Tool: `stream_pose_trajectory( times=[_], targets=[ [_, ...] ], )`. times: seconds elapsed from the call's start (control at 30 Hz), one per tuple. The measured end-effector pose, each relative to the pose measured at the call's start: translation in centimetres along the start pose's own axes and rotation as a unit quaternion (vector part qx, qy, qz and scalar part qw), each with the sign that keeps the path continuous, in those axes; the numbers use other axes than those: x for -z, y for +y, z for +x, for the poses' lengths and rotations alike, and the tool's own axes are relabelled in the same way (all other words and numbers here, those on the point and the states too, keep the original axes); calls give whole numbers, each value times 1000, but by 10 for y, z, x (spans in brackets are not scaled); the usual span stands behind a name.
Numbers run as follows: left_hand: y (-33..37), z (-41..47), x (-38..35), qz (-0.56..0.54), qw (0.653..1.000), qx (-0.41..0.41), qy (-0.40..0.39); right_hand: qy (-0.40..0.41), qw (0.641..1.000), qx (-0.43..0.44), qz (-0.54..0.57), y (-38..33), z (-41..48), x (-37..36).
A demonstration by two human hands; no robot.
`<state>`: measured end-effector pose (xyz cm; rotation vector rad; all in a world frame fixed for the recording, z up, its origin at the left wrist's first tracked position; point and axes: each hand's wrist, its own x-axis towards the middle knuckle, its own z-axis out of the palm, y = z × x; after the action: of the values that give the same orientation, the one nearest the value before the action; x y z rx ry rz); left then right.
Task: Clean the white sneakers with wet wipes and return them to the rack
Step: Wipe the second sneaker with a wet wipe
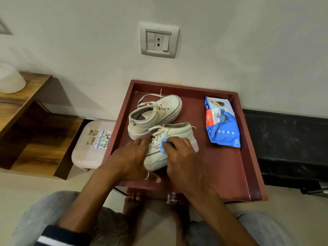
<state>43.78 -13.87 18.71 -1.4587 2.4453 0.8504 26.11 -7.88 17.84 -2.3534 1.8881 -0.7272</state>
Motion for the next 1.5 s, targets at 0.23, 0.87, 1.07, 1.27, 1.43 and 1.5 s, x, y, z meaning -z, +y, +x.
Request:
stream_pose_trajectory(
  times=[0.23,0.87,1.07,1.27,1.43,1.5],
  targets=[
    [-12,1,5,-4,997,-63,-31,-9,999,43,-6,-23,-14,0],
    [-26,6,0,-89,989,-56,-104,80,987,-136,32,45,10,15],
    [-24,5,3,-97,988,-62,-108,98,987,-103,68,16,4,9],
    [-22,5,6,-109,986,-68,-104,63,996,-46,46,29,5,10],
    [-21,5,8,-94,988,-53,-106,75,989,-123,36,36,3,19],
    [-22,5,8,-85,990,-33,-105,68,995,-54,42,7,-1,11]
  ],
)
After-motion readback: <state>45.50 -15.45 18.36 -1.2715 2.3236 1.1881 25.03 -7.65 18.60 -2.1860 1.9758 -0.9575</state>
